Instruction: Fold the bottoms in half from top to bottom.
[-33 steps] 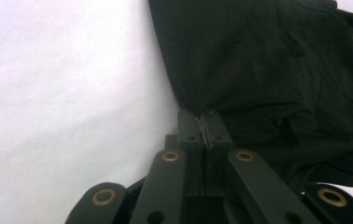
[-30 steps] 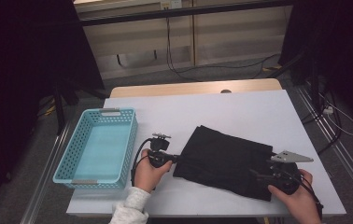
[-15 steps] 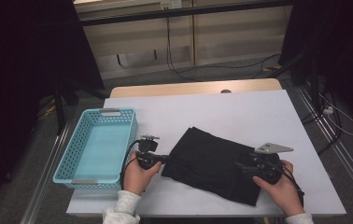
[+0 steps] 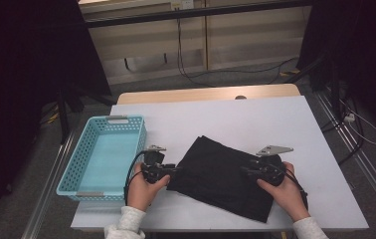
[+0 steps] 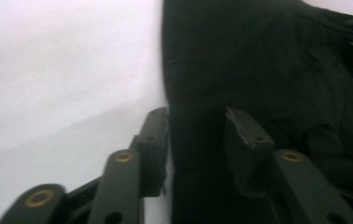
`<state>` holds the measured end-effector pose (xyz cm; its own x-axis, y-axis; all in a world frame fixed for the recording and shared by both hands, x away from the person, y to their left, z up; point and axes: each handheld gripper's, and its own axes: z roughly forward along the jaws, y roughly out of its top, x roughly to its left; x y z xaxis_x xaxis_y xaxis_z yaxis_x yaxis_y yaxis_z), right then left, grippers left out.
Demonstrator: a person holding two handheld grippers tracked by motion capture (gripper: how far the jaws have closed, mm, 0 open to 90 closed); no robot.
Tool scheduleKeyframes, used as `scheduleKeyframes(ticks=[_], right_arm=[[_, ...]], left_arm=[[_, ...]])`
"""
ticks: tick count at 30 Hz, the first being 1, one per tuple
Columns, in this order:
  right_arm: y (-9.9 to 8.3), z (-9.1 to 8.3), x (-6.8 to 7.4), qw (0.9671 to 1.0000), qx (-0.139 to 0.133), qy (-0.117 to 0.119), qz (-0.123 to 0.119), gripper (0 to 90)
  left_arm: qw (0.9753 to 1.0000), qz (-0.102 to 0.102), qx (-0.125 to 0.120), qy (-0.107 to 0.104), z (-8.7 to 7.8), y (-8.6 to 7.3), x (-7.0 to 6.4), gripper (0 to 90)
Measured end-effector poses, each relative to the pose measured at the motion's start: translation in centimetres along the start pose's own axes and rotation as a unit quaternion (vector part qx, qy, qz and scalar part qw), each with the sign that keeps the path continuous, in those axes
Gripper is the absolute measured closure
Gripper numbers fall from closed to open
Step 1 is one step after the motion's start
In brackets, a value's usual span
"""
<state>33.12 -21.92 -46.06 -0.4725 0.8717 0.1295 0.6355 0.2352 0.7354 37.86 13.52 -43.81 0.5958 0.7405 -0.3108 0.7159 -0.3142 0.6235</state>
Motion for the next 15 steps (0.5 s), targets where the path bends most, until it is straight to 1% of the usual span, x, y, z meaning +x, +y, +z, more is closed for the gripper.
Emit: scheduleKeyframes(ticks=[1, 2, 3, 4, 5, 7, 9, 11, 13, 15], right_arm=[[0.0, 0.0, -0.1, 1.0000, -0.001, 0.004, 0.001, 56.1], [0.0, 0.0, -0.2, 1.0000, -0.001, 0.006, 0.004, 57.2], [0.0, 0.0, -0.3, 0.9999, -0.003, 0.008, 0.008, 60.2], [-0.1, 0.0, -0.4, 0.9999, -0.003, 0.014, 0.010, 67.0], [-0.1, 0.0, -0.5, 0.9997, -0.002, 0.022, 0.011, 71.3], [-0.2, 0.0, -0.4, 0.9995, -0.003, 0.029, 0.012, 79.1], [-0.2, 0.1, -0.4, 0.9995, -0.005, 0.029, 0.011, 81.8], [-0.1, 0.0, -0.4, 0.9994, -0.005, 0.030, 0.015, 82.8], [0.0, -0.4, -0.4, 0.9995, -0.004, 0.030, 0.011, 82.9], [0.2, -1.0, -0.5, 0.9993, -0.013, 0.031, 0.013, 83.1]], left_arm=[[1.0000, 0.004, 0.002, -0.002, 0.0, 0.0, 0.0, 54.5], [1.0000, 0.003, 0.000, -0.001, 0.1, 0.0, -0.1, 54.0], [1.0000, 0.003, -0.001, -0.001, 0.2, 0.0, -0.1, 53.4], [1.0000, 0.004, -0.001, 0.001, 0.2, 0.0, -0.1, 52.6], [1.0000, 0.005, -0.001, 0.001, 0.2, 0.0, -0.1, 51.8], [1.0000, 0.007, -0.002, 0.002, 0.3, 0.1, -0.2, 49.3], [1.0000, 0.010, -0.001, 0.000, 0.3, 0.1, -0.2, 47.5], [0.9999, 0.014, -0.005, 0.004, 0.4, 0.1, -0.3, 44.8], [0.9998, 0.017, -0.007, 0.004, 0.3, 0.1, -0.3, 43.1], [0.9998, 0.019, -0.008, 0.002, 0.3, 0.2, -0.3, 42.2]])
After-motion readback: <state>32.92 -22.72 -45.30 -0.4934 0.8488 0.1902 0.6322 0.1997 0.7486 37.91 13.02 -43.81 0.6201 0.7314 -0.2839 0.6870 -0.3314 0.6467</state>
